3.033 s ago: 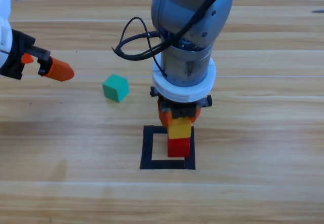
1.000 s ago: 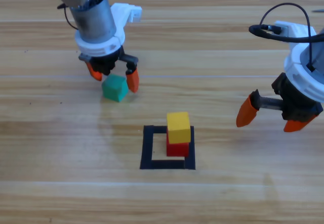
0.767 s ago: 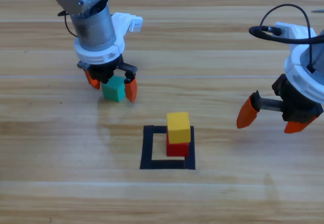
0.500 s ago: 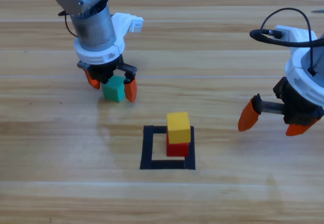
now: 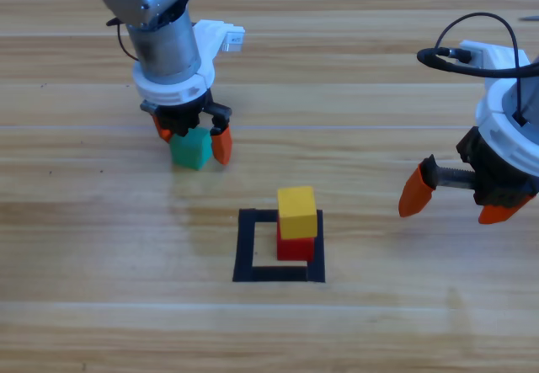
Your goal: Stack the blocks in the rectangular block: red at the bottom, yellow in the middle, green on top
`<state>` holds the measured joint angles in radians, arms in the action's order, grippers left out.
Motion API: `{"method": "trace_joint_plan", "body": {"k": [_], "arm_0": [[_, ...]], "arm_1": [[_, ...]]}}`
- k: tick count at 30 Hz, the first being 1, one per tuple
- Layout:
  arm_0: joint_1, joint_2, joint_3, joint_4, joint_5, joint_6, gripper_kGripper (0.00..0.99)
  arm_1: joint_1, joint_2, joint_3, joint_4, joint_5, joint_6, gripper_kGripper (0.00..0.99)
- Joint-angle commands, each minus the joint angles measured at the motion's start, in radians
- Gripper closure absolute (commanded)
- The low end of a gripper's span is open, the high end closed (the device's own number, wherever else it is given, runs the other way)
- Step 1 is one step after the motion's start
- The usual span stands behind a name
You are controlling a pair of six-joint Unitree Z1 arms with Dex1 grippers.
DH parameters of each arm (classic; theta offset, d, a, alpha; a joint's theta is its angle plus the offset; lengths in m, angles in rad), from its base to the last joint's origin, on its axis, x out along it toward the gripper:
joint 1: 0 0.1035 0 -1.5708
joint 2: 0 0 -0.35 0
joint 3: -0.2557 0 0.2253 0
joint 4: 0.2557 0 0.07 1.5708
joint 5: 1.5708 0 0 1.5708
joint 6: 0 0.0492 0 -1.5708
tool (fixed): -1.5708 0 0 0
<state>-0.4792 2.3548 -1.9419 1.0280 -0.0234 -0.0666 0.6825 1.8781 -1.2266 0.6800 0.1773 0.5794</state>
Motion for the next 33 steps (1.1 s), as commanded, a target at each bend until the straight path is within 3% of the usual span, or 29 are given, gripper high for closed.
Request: {"method": "trace_joint_plan", "body": {"k": [1,4,6,7,9,11,15,17,20,25,33], "arm_0": [[0.024,0.057,0.012,-0.023,0.008,0.008,0.234],[0.033,0.052,0.017,-0.023,0.007,0.014,0.332],[0.041,0.044,0.023,-0.023,0.008,0.021,0.55],[0.042,0.043,0.023,-0.023,0.008,0.022,0.588],[0.05,0.038,0.026,-0.023,0.008,0.027,0.596],[0.056,0.032,0.031,-0.023,0.01,0.034,0.682],[0.067,0.02,0.034,-0.023,0.004,0.045,0.705],[0.067,-0.012,0.035,-0.022,-0.001,0.047,0.806],[0.067,-0.066,-0.025,0.017,-0.018,0.042,0.823],[0.064,-0.04,-0.354,0.305,-0.047,-0.059,0.846],[0.01,-0.132,-0.338,0.383,-0.066,-0.21,0.846]], "arm_1": [[-0.015,-0.005,0.027,-0.016,-0.005,0.0,0.001],[-0.015,-0.007,0.029,-0.016,-0.007,0.0,0.001],[-0.015,-0.007,0.029,-0.016,-0.01,0.0,0.001],[-0.015,-0.007,0.029,-0.016,-0.01,0.0,0.001],[-0.015,-0.007,0.029,-0.016,-0.013,0.0,0.001],[-0.015,-0.007,0.029,-0.016,-0.013,0.0,0.001],[-0.015,-0.007,0.03,-0.016,-0.013,0.0,0.001],[-0.015,-0.008,0.03,-0.016,-0.015,0.0,0.001],[-0.015,-0.007,0.03,-0.016,-0.015,0.0,0.001],[-0.015,-0.008,0.03,-0.016,-0.018,0.0,0.001],[-0.015,-0.01,0.032,-0.016,-0.018,0.0,0.001]]}}
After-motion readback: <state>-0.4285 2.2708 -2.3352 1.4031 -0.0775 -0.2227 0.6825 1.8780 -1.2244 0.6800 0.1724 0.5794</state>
